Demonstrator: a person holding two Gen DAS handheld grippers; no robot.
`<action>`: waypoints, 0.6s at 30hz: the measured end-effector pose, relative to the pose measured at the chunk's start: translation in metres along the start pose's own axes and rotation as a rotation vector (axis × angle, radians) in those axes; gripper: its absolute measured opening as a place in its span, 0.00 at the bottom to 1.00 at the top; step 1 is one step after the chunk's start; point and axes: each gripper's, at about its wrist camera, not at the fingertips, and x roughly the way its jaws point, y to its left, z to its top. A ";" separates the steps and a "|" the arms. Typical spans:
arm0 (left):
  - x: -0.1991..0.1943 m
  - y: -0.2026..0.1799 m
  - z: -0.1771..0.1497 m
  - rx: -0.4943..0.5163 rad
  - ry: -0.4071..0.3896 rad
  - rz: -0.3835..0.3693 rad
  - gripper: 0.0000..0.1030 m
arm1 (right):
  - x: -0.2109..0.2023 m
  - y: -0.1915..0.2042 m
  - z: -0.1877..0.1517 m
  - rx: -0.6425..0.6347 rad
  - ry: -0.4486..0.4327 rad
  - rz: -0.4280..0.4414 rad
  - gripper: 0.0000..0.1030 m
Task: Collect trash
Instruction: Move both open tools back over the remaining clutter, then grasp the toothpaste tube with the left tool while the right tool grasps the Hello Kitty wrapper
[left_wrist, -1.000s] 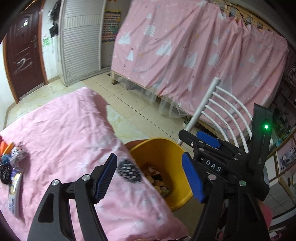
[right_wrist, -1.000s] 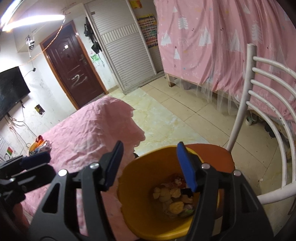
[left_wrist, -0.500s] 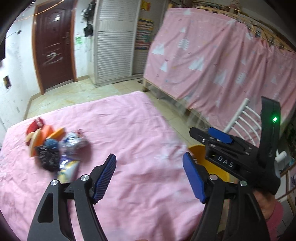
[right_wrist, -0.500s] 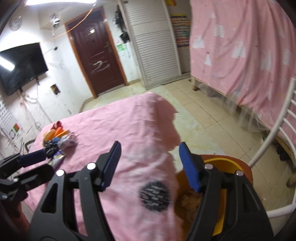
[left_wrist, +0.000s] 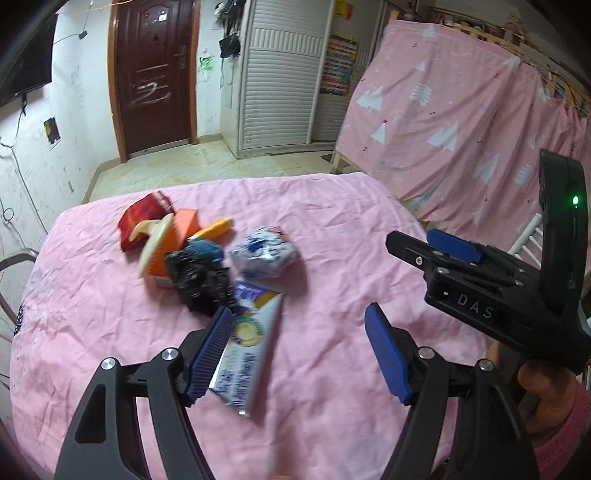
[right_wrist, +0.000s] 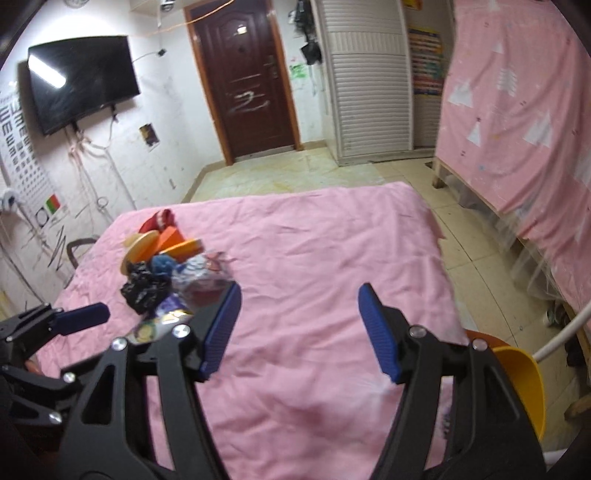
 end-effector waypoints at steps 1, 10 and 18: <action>0.001 0.003 -0.001 -0.004 0.003 0.001 0.63 | 0.004 0.006 0.001 -0.011 0.004 0.005 0.66; 0.014 0.032 -0.015 -0.039 0.054 -0.007 0.63 | 0.027 0.039 0.009 -0.078 0.044 0.037 0.67; 0.030 0.041 -0.025 -0.029 0.094 -0.006 0.63 | 0.051 0.064 0.012 -0.144 0.093 0.062 0.75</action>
